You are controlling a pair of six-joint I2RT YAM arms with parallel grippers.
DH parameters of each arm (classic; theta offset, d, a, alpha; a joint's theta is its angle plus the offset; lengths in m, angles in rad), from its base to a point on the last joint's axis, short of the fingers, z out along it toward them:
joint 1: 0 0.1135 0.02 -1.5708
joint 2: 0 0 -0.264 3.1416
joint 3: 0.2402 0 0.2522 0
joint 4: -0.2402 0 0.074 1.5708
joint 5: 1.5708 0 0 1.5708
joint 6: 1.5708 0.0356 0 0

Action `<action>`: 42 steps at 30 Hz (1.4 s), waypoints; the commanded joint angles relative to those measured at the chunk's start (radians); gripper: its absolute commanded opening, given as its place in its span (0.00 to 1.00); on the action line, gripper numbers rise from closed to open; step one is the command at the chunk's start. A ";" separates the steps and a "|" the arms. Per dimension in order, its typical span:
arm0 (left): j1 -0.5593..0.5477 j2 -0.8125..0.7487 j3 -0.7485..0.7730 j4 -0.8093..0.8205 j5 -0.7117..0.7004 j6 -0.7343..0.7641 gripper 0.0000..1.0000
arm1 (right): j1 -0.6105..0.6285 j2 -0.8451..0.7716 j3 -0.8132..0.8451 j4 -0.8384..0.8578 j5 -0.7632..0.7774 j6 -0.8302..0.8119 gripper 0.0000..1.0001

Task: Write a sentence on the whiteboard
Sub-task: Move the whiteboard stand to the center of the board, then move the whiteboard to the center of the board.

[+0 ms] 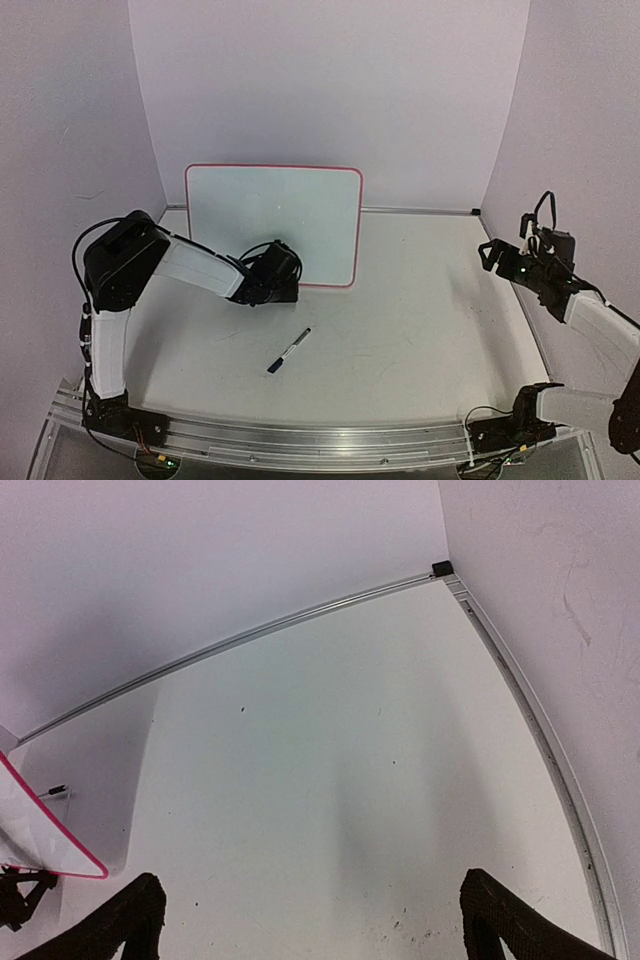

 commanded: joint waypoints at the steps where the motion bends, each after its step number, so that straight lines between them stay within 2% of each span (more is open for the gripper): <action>1: -0.120 0.083 0.190 -0.002 0.036 -0.140 0.00 | 0.002 -0.019 -0.026 0.029 -0.023 0.014 0.98; 7: -0.182 0.178 0.349 -0.094 -0.026 -0.232 0.00 | 0.004 -0.029 -0.035 0.033 -0.022 0.009 0.98; 16: -0.197 0.206 0.379 -0.108 -0.013 -0.256 0.02 | 0.030 0.039 -0.005 0.060 -0.146 0.009 0.98; 21: -0.198 0.158 0.304 -0.044 0.013 -0.228 0.28 | 0.147 0.135 0.045 0.117 -0.231 0.038 0.98; 24: -0.197 0.132 0.270 -0.027 0.028 -0.220 0.38 | 0.240 0.206 0.081 0.172 -0.236 0.054 0.98; 29: -0.197 0.083 0.213 0.012 0.052 -0.207 0.50 | 0.319 0.340 0.124 0.312 -0.254 0.115 0.98; 34: -0.196 0.005 0.133 0.018 0.042 -0.201 0.57 | 0.357 0.453 0.209 0.320 -0.215 0.074 0.98; 38: -0.189 -0.056 0.086 -0.005 0.070 -0.188 0.72 | 0.375 0.525 0.273 0.320 -0.174 0.052 0.98; 42: -0.171 -0.124 0.043 -0.064 0.093 -0.162 0.82 | 0.395 0.601 0.331 0.320 -0.163 0.030 0.98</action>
